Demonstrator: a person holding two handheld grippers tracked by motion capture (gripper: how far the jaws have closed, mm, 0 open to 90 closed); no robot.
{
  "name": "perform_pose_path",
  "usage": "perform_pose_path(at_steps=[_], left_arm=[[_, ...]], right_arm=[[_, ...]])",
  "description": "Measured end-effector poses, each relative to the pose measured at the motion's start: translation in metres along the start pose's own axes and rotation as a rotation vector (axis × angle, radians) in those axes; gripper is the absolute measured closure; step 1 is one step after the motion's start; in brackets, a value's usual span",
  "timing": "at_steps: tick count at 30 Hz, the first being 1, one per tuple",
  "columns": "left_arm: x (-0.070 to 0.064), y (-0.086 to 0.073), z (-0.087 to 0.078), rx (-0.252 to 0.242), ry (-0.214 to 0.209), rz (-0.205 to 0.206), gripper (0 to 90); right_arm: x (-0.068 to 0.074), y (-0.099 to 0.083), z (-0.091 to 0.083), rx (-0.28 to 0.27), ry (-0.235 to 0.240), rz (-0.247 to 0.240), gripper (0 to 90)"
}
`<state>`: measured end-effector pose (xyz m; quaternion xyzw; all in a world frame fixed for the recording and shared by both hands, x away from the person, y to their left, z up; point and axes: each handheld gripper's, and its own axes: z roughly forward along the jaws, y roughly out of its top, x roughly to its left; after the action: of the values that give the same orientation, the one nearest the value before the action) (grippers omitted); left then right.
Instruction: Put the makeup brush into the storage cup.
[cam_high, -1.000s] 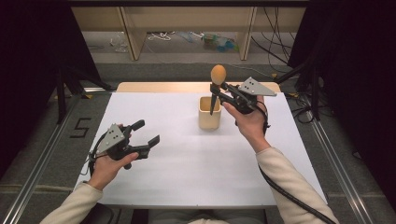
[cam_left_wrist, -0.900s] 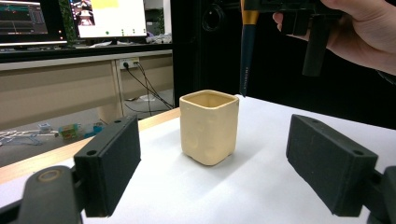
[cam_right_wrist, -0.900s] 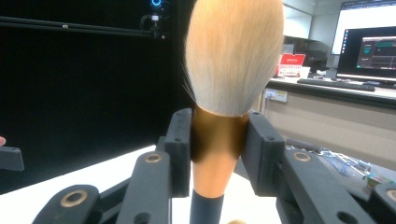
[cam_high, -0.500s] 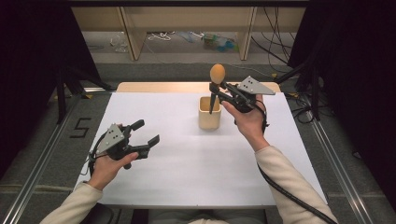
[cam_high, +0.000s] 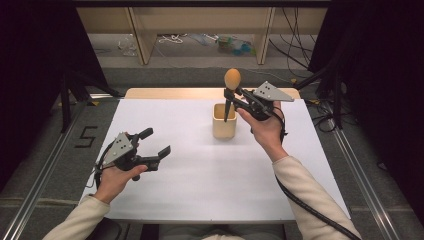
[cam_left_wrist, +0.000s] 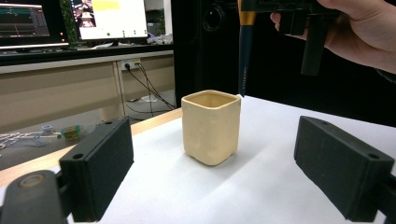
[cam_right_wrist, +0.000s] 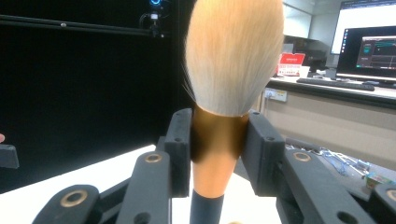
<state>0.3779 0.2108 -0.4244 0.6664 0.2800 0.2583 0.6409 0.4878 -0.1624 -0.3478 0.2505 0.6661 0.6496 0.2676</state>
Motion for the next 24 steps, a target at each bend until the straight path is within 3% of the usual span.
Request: perform_pose_path(at_steps=[24], left_arm=[[0.0012,-0.0004,-0.0009,0.009,0.008,0.007,7.2]], right_arm=[[-0.0022,-0.0005,0.0038,0.005,-0.009,0.005,66.5]])
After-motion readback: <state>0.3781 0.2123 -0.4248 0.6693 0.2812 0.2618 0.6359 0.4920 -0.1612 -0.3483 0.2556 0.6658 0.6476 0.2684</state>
